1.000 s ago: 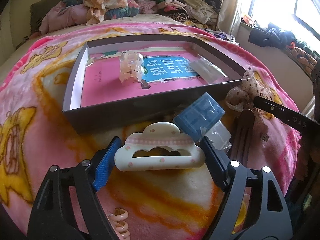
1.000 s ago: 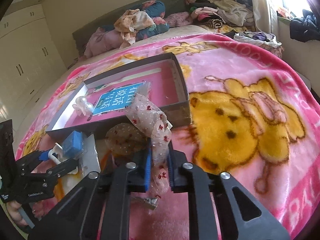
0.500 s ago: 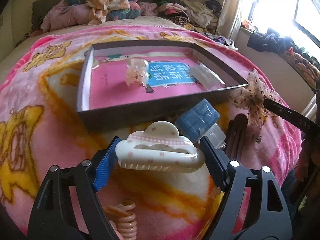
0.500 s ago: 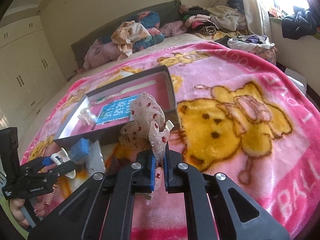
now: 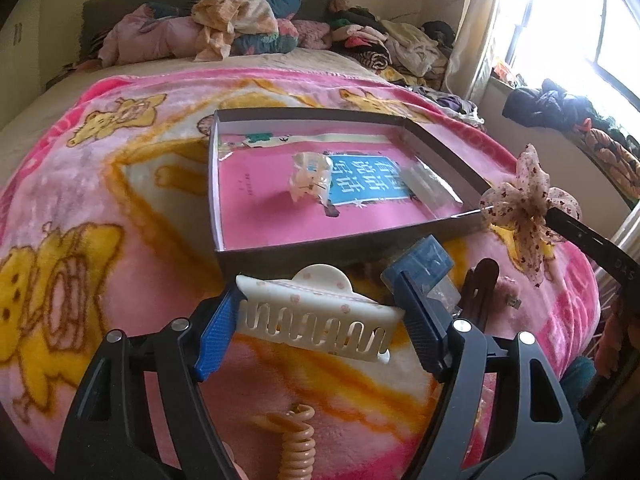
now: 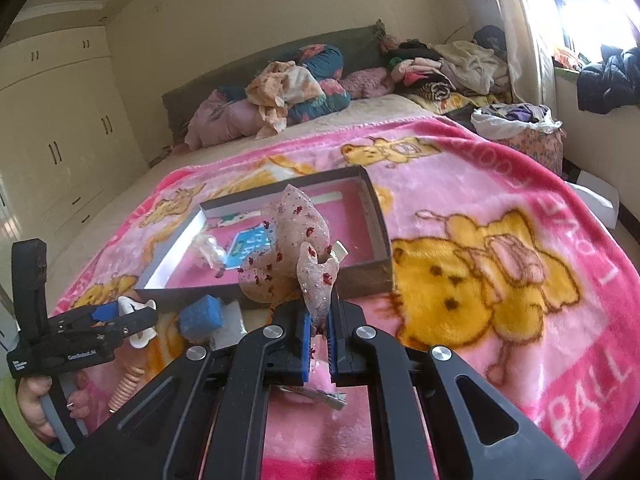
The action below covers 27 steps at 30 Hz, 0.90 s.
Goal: Organize jewelry
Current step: 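Lower white clip into box with left tool while right tool drops bow inside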
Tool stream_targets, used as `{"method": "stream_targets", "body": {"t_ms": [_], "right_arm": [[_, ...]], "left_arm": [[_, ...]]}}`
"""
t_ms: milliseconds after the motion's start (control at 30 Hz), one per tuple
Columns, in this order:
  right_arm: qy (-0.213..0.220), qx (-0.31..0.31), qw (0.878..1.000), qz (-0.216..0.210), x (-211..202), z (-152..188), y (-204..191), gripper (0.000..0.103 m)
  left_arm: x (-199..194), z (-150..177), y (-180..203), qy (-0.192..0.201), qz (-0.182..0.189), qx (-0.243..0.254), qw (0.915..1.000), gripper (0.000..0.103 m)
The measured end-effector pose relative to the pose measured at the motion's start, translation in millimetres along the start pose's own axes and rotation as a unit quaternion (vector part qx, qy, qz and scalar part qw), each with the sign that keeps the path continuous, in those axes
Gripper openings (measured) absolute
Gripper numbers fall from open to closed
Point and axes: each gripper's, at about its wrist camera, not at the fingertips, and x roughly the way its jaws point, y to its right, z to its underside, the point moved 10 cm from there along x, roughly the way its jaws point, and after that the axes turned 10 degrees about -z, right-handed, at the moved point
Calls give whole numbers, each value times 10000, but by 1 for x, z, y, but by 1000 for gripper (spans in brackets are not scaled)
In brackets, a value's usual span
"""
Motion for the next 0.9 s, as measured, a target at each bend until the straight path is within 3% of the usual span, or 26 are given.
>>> {"method": "stream_targets", "body": {"t_ms": [533, 900], "right_arm": [[-40, -260, 9991, -344, 21, -23, -39, 6], [-102, -400, 9988, -272, 46, -39, -39, 6]], "left_arm": [[-5, -41, -23, 369, -100, -222, 9990, 66], [18, -64, -22, 435, -97, -254, 9987, 66]]}}
